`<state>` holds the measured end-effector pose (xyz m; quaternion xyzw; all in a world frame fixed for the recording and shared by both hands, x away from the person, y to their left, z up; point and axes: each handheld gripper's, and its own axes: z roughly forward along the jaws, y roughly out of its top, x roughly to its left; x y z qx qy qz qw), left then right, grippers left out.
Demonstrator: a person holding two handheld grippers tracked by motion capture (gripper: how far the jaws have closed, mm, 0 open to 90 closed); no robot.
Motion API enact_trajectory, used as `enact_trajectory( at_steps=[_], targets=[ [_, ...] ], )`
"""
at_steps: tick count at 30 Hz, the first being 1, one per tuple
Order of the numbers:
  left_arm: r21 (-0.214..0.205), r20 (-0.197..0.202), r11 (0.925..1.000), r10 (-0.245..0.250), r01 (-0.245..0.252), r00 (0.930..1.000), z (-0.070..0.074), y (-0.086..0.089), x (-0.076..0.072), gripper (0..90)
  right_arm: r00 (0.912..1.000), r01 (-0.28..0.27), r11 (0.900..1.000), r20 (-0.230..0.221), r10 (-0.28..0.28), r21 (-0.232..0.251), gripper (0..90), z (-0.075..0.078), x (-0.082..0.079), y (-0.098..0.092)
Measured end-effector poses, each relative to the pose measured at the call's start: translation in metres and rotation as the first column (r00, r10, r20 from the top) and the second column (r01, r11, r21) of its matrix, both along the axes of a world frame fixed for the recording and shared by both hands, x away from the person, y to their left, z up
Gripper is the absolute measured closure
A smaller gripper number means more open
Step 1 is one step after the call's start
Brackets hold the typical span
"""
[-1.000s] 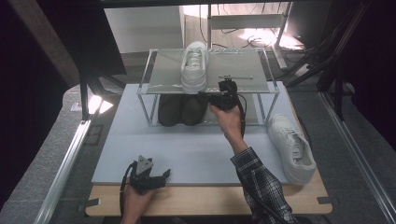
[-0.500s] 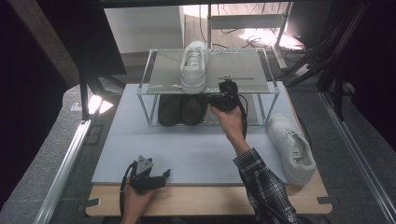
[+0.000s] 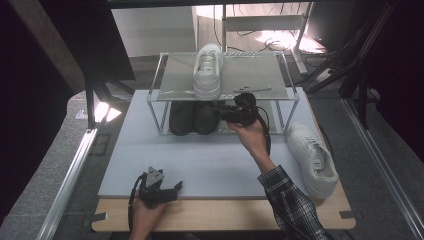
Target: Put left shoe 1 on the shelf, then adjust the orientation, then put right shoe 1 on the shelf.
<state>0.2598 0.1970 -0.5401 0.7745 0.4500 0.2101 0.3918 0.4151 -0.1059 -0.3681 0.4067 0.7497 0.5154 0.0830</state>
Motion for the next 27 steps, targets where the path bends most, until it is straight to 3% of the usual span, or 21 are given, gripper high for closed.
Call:
enact_trajectory(
  at_steps=[6,12,27],
  targets=[
    [0.002,0.0,1.0,0.0,0.0,1.0,0.0,0.0,0.0,12.8,0.9981,-0.011,0.9953,0.059,0.017,-0.097,45.6,-0.004,-0.012,-0.002],
    [0.001,-0.003,1.0,0.002,-0.002,1.0,0.0,0.0,0.0,12.8,0.9934,-0.037,0.9808,0.1,0.056,-0.191,37.1,-0.011,-0.025,-0.006],
    [0.005,-0.003,1.0,0.0,0.0,1.0,0.0,0.0,0.0,12.8,0.9907,-0.068,0.9469,0.091,0.101,-0.314,23.3,-0.033,-0.054,-0.031]
  ],
)
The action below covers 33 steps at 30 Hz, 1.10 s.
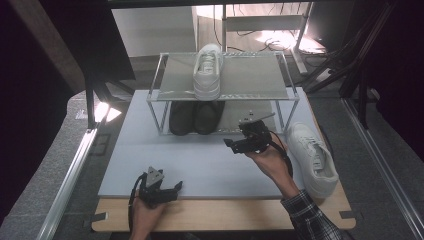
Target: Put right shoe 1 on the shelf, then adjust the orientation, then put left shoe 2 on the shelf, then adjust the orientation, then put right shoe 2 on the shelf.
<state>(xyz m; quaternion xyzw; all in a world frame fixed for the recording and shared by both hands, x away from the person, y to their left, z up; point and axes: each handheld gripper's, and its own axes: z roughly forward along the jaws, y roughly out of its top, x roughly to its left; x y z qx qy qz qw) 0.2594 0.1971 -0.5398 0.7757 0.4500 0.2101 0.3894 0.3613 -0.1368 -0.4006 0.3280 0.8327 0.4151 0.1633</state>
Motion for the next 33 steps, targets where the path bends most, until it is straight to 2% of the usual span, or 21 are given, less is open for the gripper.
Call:
enact_trajectory(
  at_steps=[10,19,33],
  targets=[
    [-0.002,0.001,1.0,0.003,-0.003,1.0,0.0,0.0,0.0,12.9,0.9994,0.021,0.999,-0.028,-0.022,-0.04,19.1,-0.011,-0.015,-0.024],
    [-0.003,0.001,1.0,0.004,-0.004,1.0,0.0,0.0,0.0,12.9,0.9973,0.053,0.9974,-0.047,-0.056,-0.049,19.0,-0.018,-0.026,-0.047],
    [-0.005,-0.001,1.0,0.006,-0.006,1.0,0.0,-0.001,0.0,12.9,0.9925,0.101,0.9925,-0.062,-0.105,-0.068,19.0,-0.021,-0.039,-0.08]
  ],
)
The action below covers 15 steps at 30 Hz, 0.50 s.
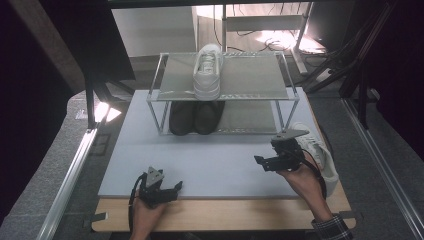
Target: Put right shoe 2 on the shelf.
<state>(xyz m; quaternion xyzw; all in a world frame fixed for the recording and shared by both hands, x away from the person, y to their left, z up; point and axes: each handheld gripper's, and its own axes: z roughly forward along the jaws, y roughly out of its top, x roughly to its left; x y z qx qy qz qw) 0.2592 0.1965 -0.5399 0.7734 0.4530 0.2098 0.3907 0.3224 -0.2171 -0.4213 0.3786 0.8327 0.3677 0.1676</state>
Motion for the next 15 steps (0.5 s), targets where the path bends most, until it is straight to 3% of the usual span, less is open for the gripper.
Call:
enact_trajectory(
  at_steps=[10,12,15],
  targets=[
    [0.005,0.0,1.0,-0.004,0.004,1.0,0.0,0.0,0.0,12.9,0.9963,0.082,0.9964,-0.027,-0.081,0.021,25.1,0.006,-0.005,-0.03],
    [0.005,0.0,1.0,-0.004,0.004,1.0,0.0,0.0,0.0,12.9,0.9946,0.097,0.9953,-0.038,-0.097,0.004,24.9,0.007,-0.006,-0.036],
    [0.005,0.0,1.0,-0.004,0.004,1.0,0.0,0.0,0.0,12.9,0.9914,0.126,0.9917,-0.032,-0.127,-0.025,37.8,0.008,-0.009,-0.044]
  ],
)
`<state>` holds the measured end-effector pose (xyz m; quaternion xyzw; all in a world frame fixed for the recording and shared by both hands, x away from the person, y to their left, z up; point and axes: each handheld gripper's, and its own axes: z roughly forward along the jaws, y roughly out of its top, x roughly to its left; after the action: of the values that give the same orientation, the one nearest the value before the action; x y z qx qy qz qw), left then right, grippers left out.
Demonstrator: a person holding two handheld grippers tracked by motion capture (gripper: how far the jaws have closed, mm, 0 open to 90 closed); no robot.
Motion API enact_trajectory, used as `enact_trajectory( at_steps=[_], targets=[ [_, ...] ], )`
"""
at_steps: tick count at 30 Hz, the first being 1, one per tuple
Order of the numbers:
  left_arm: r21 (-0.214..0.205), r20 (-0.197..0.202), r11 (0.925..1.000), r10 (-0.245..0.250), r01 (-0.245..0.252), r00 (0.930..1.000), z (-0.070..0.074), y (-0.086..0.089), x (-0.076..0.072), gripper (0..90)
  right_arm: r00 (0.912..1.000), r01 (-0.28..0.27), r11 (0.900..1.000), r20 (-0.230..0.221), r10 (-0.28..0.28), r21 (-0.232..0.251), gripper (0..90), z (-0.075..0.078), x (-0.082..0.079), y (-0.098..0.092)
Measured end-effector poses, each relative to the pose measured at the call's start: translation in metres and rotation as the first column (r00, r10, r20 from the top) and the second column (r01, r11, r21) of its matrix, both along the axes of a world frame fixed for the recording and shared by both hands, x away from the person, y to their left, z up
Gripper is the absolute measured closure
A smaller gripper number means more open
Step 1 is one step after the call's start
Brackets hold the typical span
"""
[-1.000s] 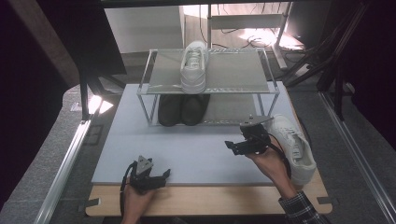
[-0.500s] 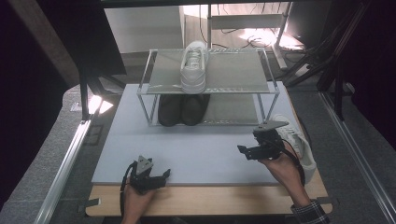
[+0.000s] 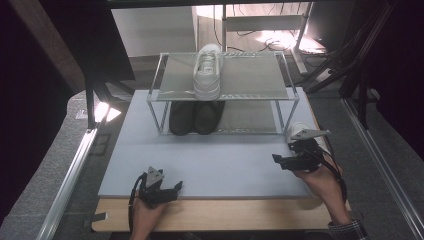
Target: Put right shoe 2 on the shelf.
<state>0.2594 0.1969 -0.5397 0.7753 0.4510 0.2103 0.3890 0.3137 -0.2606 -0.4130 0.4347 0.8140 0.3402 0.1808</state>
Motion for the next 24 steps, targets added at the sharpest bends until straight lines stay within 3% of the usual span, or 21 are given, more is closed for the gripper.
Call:
enact_trajectory(
  at_steps=[6,14,24],
  targets=[
    [0.0,0.0,1.0,0.0,0.0,1.0,0.0,0.0,0.0,12.9,0.998,0.061,0.9979,0.021,-0.06,-0.022,64.4,0.006,-0.003,-0.018],
    [0.0,0.0,1.0,0.0,0.0,1.0,0.0,0.0,0.0,12.9,0.9931,0.117,0.9931,0.008,-0.117,-0.009,85.8,0.012,-0.006,-0.04],
    [-0.002,-0.002,1.0,0.002,-0.002,1.0,0.0,0.0,0.0,12.9,0.9857,0.169,0.9849,0.0,-0.169,-0.039,89.5,0.009,-0.025,-0.064]
  ],
)
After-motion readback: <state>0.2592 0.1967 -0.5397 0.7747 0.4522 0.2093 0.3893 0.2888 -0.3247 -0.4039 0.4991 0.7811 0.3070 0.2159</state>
